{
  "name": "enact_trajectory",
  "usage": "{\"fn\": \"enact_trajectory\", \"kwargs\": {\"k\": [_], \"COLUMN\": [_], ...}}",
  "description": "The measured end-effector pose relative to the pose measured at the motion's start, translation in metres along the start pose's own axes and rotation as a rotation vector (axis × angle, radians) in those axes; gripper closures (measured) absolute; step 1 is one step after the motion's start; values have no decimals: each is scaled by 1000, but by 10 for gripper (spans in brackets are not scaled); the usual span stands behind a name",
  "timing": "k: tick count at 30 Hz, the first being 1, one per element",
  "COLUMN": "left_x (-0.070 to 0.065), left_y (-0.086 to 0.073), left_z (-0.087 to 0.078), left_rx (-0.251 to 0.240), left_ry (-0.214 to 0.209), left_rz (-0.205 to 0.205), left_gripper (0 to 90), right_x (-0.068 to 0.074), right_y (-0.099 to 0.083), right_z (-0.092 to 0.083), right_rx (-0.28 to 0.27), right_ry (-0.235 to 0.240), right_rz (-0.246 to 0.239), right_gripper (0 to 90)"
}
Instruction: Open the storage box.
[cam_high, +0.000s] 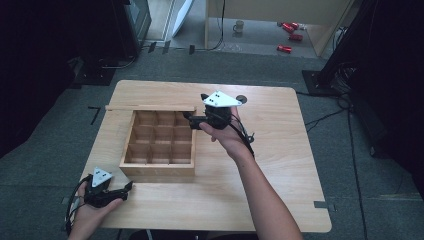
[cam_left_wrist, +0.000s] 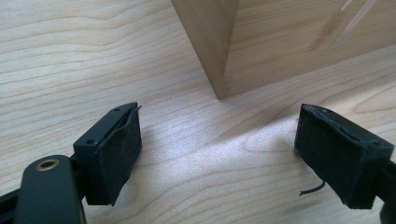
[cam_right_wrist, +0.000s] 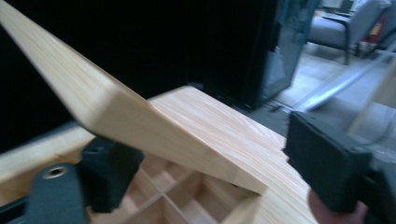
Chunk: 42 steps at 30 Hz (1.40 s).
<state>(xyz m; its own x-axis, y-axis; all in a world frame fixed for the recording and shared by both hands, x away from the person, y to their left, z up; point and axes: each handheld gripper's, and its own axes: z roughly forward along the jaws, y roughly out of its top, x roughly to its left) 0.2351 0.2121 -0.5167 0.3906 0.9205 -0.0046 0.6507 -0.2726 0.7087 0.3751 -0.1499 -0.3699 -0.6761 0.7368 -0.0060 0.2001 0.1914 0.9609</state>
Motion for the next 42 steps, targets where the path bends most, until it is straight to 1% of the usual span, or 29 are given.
{"fn": "enact_trajectory", "kwargs": {"k": [2, 3, 5, 6, 8, 9, 10, 12, 13, 14, 15, 16, 17, 19, 21, 23, 24, 25, 28, 30, 32, 36, 38, 39, 42], "left_x": [0, 0, 0, 0, 0, 0, 1, 1, 1, 1, 1, 1, 1, 1, 1, 2, 2, 2, 2, 2, 1, 1, 1, 1, 1], "left_y": [0, 0, 0, 0, 0, 0, 0, 0, 0, 0, 0, 0, 0, 1, 1, 1, 1, 1, 1, 1, 1, 1, 1, 1, 1], "left_z": [0, 0, 0, 0, 0, 0, 0, 0, 0, 0, 0, 0, 0, 0, 0, 0, 1, 1, 1, 1, 1, 1, 1, 1, 1], "left_rx": [0, 0, 1, 1, 1, -1, -2, -1, -1, -1, -1, -1, -1, 1, 1, -1, -3, -3, -4, -4, -4, -3, -3, -3, -5], "left_ry": [-1, -1, 0, 0, -2, -4, -5, -7, -7, -7, -7, -7, -7, -7, -8, -14, -13, -13, -11, -11, -9, -6, -6, -7, -10], "left_rz": [-1, 0, 1, 1, 2, 0, -1, 0, 0, -1, -1, 0, 0, 1, 1, -1, -5, -5, -4, -4, -3, 1, 1, 0, -2], "left_gripper": [154, 154, 155, 154, 154, 155, 155, 155, 155, 155, 155, 155, 155, 155, 155, 155, 158, 162, 163, 162, 162, 162, 162, 162, 162], "right_x": [-1, -1, -1, -1, -1, -2, -3, -5, -5, -7, -9, -14, -14, -19, -20, -22, -24, -24, -27, -28, -29, -38, -47, -47, -54], "right_y": [-4, -7, -9, -10, -11, -10, -10, -9, -9, -8, -9, -10, -10, -11, -12, -12, -13, -13, -15, -16, -16, -12, -7, -7, -3], "right_z": [7, 14, 16, 19, 23, 25, 26, 28, 28, 28, 29, 33, 33, 38, 39, 44, 47, 47, 53, 56, 58, 63, 68, 68, 74], "right_rx": [29, 51, 58, 64, 63, 45, 39, 25, 25, 17, 13, 2, 2, 9, 9, 11, 14, 14, 15, 12, 7, 6, 16, 16, 14], "right_ry": [-22, -21, -24, -30, -30, -25, -22, -26, -26, -22, -16, 6, 6, 32, 35, 31, 20, 20, 1, -8, -7, 10, 23, 23, 5], "right_rz": [-20, -25, -30, -33, -31, -13, -8, 21, 21, 34, 52, 78, 78, 89, 92, 90, 89, 89, 99, 101, 105, 111, 112, 112, 124], "right_gripper": [234, 246, 256, 286, 336, 397, 418, 448, 448, 453, 459, 471, 471, 471, 471, 471, 473, 473, 501, 502, 503, 531, 562, 562, 594]}}
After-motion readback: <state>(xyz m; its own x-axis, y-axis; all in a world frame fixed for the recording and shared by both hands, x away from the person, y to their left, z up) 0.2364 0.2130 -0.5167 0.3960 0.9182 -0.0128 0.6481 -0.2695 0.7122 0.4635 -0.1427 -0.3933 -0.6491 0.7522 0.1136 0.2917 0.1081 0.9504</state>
